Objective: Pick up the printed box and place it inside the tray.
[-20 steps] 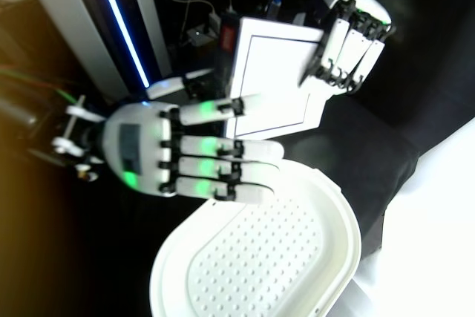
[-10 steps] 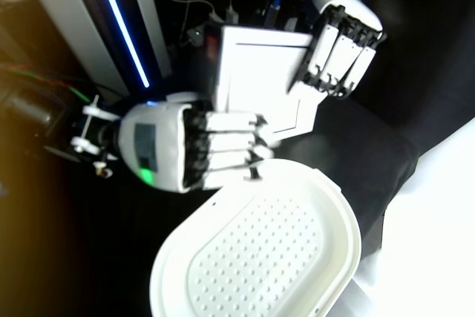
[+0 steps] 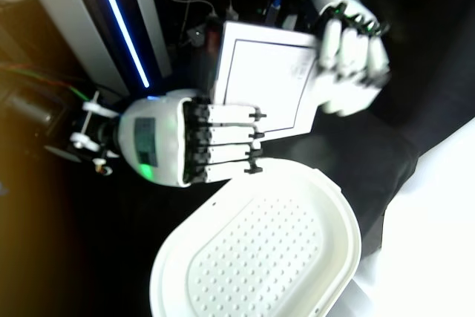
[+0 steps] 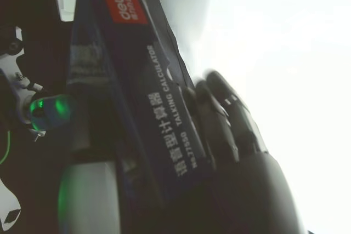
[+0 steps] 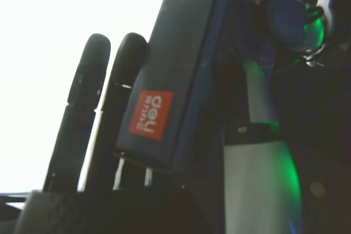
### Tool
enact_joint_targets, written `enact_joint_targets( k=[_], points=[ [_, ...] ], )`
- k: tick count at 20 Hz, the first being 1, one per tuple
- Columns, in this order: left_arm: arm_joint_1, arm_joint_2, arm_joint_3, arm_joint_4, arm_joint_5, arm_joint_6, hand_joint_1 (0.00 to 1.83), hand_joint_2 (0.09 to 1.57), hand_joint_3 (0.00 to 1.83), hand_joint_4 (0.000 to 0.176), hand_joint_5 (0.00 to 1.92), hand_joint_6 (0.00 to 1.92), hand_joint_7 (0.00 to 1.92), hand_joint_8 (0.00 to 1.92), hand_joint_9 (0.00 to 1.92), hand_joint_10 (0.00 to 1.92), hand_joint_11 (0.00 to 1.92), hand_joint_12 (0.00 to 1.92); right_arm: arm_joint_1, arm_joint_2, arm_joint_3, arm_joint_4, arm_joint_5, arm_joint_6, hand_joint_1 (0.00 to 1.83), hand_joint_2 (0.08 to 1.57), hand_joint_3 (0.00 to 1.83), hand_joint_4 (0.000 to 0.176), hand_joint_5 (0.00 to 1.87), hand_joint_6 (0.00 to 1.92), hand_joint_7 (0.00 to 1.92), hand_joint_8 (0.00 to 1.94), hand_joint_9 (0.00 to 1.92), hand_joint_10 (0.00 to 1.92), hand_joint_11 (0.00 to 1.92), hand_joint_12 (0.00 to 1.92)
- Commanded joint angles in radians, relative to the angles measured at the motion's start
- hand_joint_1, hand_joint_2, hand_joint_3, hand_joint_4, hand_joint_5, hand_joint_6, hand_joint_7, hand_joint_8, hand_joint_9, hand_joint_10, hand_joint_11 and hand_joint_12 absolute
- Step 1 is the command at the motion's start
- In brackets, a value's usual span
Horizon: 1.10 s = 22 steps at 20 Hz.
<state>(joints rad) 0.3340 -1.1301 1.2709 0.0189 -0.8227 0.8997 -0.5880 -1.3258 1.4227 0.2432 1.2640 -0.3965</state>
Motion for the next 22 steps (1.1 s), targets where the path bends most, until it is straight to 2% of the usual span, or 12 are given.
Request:
enact_joint_targets(
  k=[1, 2, 3, 6, 7, 8, 9, 12, 14, 17, 20, 22],
  points=[
    [-0.009, 0.009, -0.003, -0.004, -0.127, -0.007, 0.0, 0.88, 0.0, 0.009, 0.0, 0.0, 0.0, 0.0, 0.0, 0.0, 0.0, 1.46, 0.015, 0.007, 0.001, -0.003, 0.123, 0.01, 1.28, 1.08, 0.0, 0.0, 1.0, 0.7, 1.13, 0.97, 1.19, 0.89, 0.96, 1.42],
    [-0.005, 0.014, -0.004, -0.004, -0.136, -0.012, 0.0, 0.84, 0.02, 0.002, 0.0, 0.0, 0.0, 0.0, 0.0, 0.0, 0.0, 1.82, 0.019, 0.013, 0.004, -0.01, 0.123, 0.01, 1.27, 1.1, 0.0, 0.0, 0.97, 0.72, 1.1, 1.04, 1.19, 0.99, 0.96, 1.48],
    [0.0, 0.021, -0.007, -0.004, -0.146, -0.015, 0.0, 0.87, 0.04, 0.084, 0.0, 0.0, 0.0, 0.0, 0.0, 0.0, 0.0, 1.9, 0.023, 0.022, 0.006, -0.028, 0.123, 0.009, 1.19, 1.1, 0.0, 0.0, 1.01, 0.87, 1.14, 1.01, 1.18, 1.22, 0.98, 1.62],
    [0.007, 0.054, -0.027, -0.004, -0.171, -0.016, 0.0, 0.9, 0.01, 0.172, 0.0, 0.0, 0.0, 0.0, 0.0, 0.0, 0.0, 1.92, 0.073, 0.046, 0.003, -0.101, 0.118, 0.001, 1.2, 1.03, 0.0, 0.0, 1.17, 0.65, 1.29, 1.92, 1.53, 1.91, 1.59, 1.92],
    [0.008, 0.061, -0.031, -0.004, -0.179, -0.016, 0.0, 0.87, 0.0, 0.0, 0.0, 0.0, 0.0, 0.0, 0.0, 0.0, 0.0, 1.92, 0.08, 0.059, -0.002, -0.108, 0.117, -0.011, 1.2, 1.02, 0.0, 0.0, 1.21, 0.58, 1.32, 1.94, 1.55, 1.92, 1.61, 1.92],
    [0.009, 0.07, -0.038, -0.006, -0.191, -0.016, 0.0, 0.82, 0.0, 0.0, 0.0, 0.0, 0.0, 0.0, 0.0, 0.0, 0.0, 0.54, 0.084, 0.08, -0.014, -0.112, 0.117, -0.036, 1.2, 1.02, 0.0, 0.0, 1.19, 0.61, 1.08, 1.71, 1.23, 1.81, 1.23, 1.92],
    [0.011, 0.081, -0.044, -0.006, -0.198, -0.016, 0.09, 0.81, 0.0, 0.021, 0.0, 0.0, 0.0, 0.0, 0.0, 0.0, 0.0, 0.11, 0.084, 0.105, -0.028, -0.113, 0.117, -0.058, 1.2, 1.02, 0.0, 0.0, 1.19, 0.62, 1.16, 1.59, 1.28, 1.69, 1.27, 1.92],
    [0.026, 0.122, -0.067, -0.024, -0.236, -0.016, 0.0, 0.94, 0.02, 0.003, 0.02, 0.01, 0.0, 0.0, 0.0, 0.0, 0.0, 0.0, 0.087, 0.179, -0.073, -0.116, 0.117, -0.142, 1.19, 1.04, 0.0, 0.0, 1.15, 0.7, 1.16, 1.35, 1.25, 1.56, 1.19, 1.91],
    [0.047, 0.148, -0.078, -0.049, -0.265, -0.016, 0.0, 0.96, 0.03, 0.024, 0.0, 0.0, 0.0, 0.0, 0.0, 0.0, 0.0, 0.0, 0.087, 0.208, -0.086, -0.122, 0.117, -0.168, 1.19, 1.04, 0.0, 0.0, 1.14, 0.71, 1.18, 1.54, 1.31, 1.71, 1.28, 1.92],
    [0.076, 0.163, -0.085, -0.077, -0.29, -0.016, 0.0, 0.91, 0.0, 0.0, 0.0, 0.0, 0.0, 0.0, 0.0, 0.0, 0.0, 0.0, 0.087, 0.226, -0.1, -0.129, 0.115, -0.211, 1.2, 1.01, 0.0, 0.0, 1.22, 0.59, 1.2, 1.9, 1.35, 1.92, 1.33, 1.92],
    [0.101, 0.171, -0.094, -0.086, -0.309, -0.016, 0.0, 0.96, 0.02, 0.003, 0.0, 0.0, 0.0, 0.0, 0.0, 0.0, 0.0, 0.0, 0.09, 0.246, -0.121, -0.138, 0.057, -0.33, 1.19, 1.04, 0.0, 0.0, 1.14, 0.71, 1.19, 0.92, 1.21, 1.19, 1.05, 1.61],
    [0.114, 0.174, -0.095, -0.097, -0.32, -0.016, 0.0, 0.97, 0.02, 0.0, 0.0, 0.0, 0.0, 0.0, 0.0, 0.0, 0.0, 0.0, 0.118, 0.255, -0.13, -0.162, -0.016, -0.408, 1.29, 1.02, 0.0, 0.0, 1.13, 0.58, 1.28, 0.7, 1.26, 0.86, 1.06, 1.44]
  ],
)
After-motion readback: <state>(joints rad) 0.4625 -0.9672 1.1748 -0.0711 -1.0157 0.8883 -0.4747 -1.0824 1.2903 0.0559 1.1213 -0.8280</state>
